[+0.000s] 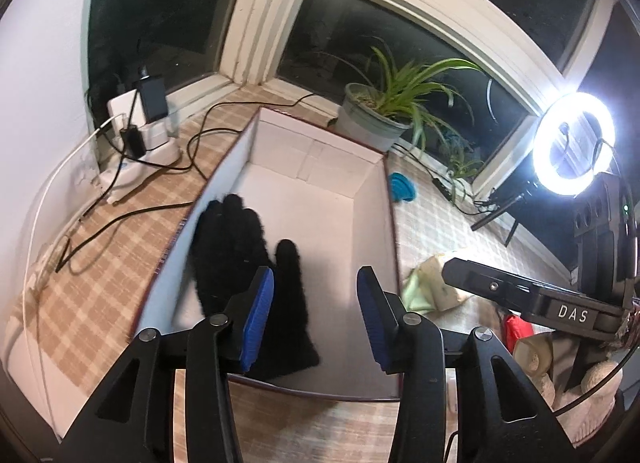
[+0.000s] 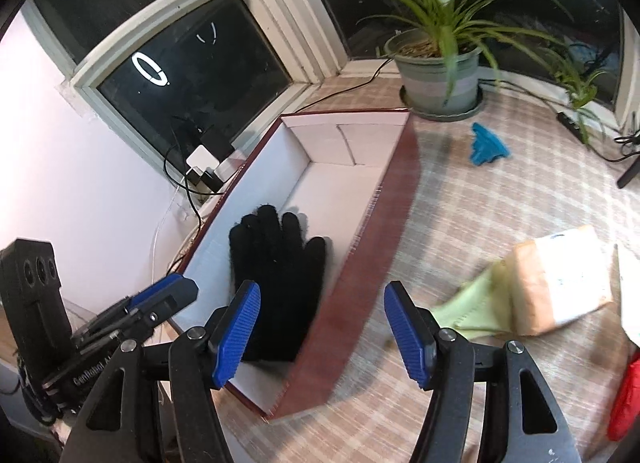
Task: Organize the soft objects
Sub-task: 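Move the right tool to the red pouch and close its fingers on it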
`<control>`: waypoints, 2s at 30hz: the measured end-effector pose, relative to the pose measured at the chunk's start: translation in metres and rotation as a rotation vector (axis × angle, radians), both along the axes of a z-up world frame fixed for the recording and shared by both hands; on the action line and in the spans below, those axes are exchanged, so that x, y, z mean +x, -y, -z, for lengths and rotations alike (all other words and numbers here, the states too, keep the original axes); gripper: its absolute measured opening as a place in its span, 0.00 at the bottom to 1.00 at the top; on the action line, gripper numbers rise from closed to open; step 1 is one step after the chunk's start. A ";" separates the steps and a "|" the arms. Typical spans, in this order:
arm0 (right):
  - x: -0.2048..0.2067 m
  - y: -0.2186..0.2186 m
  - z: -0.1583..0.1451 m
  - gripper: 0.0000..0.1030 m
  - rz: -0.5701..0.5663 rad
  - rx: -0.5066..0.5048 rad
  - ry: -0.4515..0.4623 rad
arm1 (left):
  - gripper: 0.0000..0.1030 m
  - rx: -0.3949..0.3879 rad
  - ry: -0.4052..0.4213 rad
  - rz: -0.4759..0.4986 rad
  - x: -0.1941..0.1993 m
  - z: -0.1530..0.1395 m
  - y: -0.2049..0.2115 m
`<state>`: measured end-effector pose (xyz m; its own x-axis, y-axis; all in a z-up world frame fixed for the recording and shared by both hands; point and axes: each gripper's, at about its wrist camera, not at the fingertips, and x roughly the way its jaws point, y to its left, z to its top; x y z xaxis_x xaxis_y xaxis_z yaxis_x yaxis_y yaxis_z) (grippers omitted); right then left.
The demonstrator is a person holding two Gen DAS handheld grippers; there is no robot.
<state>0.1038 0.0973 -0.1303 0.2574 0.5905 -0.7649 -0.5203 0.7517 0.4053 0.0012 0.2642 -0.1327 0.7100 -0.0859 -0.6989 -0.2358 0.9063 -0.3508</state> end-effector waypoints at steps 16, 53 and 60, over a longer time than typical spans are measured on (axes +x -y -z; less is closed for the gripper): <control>-0.014 0.164 -0.014 0.63 0.057 0.003 0.027 | 0.62 -0.080 -0.001 0.120 0.005 -0.001 0.125; 0.058 0.420 0.091 0.65 0.160 0.023 -0.310 | 0.65 -0.301 -0.297 0.436 0.094 0.085 0.350; 0.069 0.419 0.107 0.65 0.157 0.043 -0.353 | 0.65 -0.287 -0.332 0.461 0.112 0.102 0.362</control>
<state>0.1724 -0.3215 -0.2371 0.0727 0.5982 -0.7980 -0.2233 0.7896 0.5715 0.1128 -0.0979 -0.2346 0.3050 -0.5478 -0.7790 0.0185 0.8213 -0.5703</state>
